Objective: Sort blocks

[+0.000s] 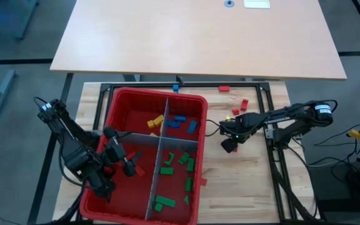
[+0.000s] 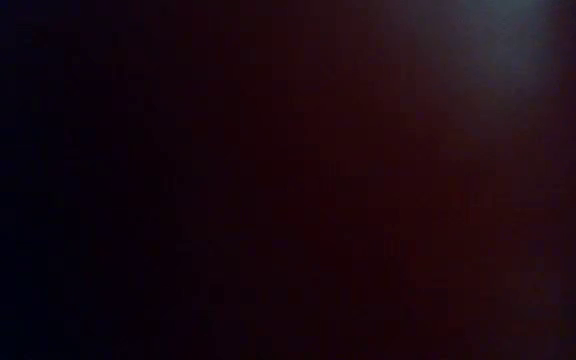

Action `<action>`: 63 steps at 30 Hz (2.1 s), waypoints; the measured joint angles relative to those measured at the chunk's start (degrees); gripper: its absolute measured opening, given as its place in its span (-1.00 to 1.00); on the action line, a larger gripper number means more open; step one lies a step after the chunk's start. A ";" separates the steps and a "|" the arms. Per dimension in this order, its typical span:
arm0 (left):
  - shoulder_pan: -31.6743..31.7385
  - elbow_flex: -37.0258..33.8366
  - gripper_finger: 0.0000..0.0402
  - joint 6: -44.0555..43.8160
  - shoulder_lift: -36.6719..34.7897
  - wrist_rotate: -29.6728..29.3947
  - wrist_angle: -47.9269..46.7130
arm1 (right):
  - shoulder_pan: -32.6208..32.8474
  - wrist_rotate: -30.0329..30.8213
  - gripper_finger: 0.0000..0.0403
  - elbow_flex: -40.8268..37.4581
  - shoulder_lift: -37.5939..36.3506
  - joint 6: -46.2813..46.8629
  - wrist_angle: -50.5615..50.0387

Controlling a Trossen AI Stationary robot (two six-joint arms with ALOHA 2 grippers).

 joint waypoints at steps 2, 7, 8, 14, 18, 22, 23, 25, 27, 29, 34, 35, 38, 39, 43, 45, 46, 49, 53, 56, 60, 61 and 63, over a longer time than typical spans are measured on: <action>0.00 0.00 0.74 0.19 0.00 0.00 0.04 | -0.02 0.05 0.03 -0.02 0.93 0.00 2.22; 0.00 0.00 0.74 0.21 0.00 0.00 0.27 | -0.02 -0.95 0.10 -0.10 3.83 0.03 7.16; 0.00 0.00 0.74 0.30 0.00 0.03 0.30 | -0.02 -1.48 0.10 0.01 4.72 -0.03 7.52; 0.00 0.00 0.74 0.47 0.02 0.46 0.39 | -0.13 -3.97 0.01 0.35 8.20 -2.68 7.65; 0.00 0.00 0.74 0.47 0.02 0.46 0.44 | -0.08 -4.10 -0.20 0.24 7.74 -4.12 8.07; 0.00 0.00 0.74 0.47 0.02 0.37 0.49 | 0.00 -3.78 -0.47 -0.07 5.95 -5.19 8.04; 0.00 0.00 0.74 0.47 0.02 0.28 0.54 | 0.00 -3.76 -0.47 -0.11 5.63 -5.45 8.02; 0.00 0.00 0.74 0.47 0.02 0.07 0.66 | 0.00 -3.66 -0.47 -0.11 4.94 -5.68 7.89; 0.00 0.00 0.74 0.47 0.02 0.06 0.68 | 0.01 -3.46 -0.47 -0.16 4.21 -6.01 7.68; 0.00 0.00 0.74 0.47 0.02 0.04 0.76 | 0.02 -3.29 -0.47 -0.22 3.48 -6.05 6.92; 0.00 0.00 0.74 1.02 0.02 -0.01 0.85 | 0.00 -2.67 -0.47 -0.40 0.49 -5.32 2.71; 0.00 0.00 0.74 1.62 0.02 -0.02 0.88 | 0.00 -2.83 -0.47 -0.42 -0.25 -5.17 1.81; 0.02 0.00 0.74 3.76 0.05 -0.90 1.55 | 0.02 -2.33 -0.47 -0.40 -3.23 -4.50 0.81; 0.02 0.00 0.74 4.38 0.08 -1.48 2.00 | 0.00 -1.86 -0.47 -0.40 -4.32 -4.37 0.60; 0.02 0.00 0.74 7.07 0.22 -2.66 3.21 | 0.00 -1.34 -0.47 -0.37 -9.83 -3.04 0.81; 0.02 0.00 0.74 7.17 0.22 -3.06 3.19 | 0.00 -0.50 -0.47 -0.35 -12.94 -2.20 0.73; 0.02 0.00 0.74 7.57 0.22 -3.08 3.19 | 0.00 -0.18 -0.47 -0.35 -14.59 -1.85 0.75; 0.02 0.00 0.74 8.44 0.22 -3.07 3.21 | 0.00 0.40 -0.47 -0.22 -19.91 -0.95 1.14; 0.02 0.00 0.74 9.03 0.22 -3.08 3.21 | 0.00 1.43 -0.47 -0.20 -26.50 0.09 1.65; 0.02 0.00 0.74 10.00 0.22 -3.13 3.43 | 0.00 2.21 -0.47 -0.18 -30.80 0.17 4.11; 0.33 0.00 0.74 11.53 0.86 -4.23 4.19 | 0.13 1.90 -0.47 -0.18 -35.02 -1.14 14.50; 0.41 0.00 0.74 12.21 1.10 -4.40 4.44 | 0.15 1.00 -0.47 -0.18 -35.42 -1.88 18.47; 0.78 0.00 0.74 14.71 1.78 -4.89 5.60 | 0.15 -1.63 -0.47 -0.16 -35.72 -3.37 27.44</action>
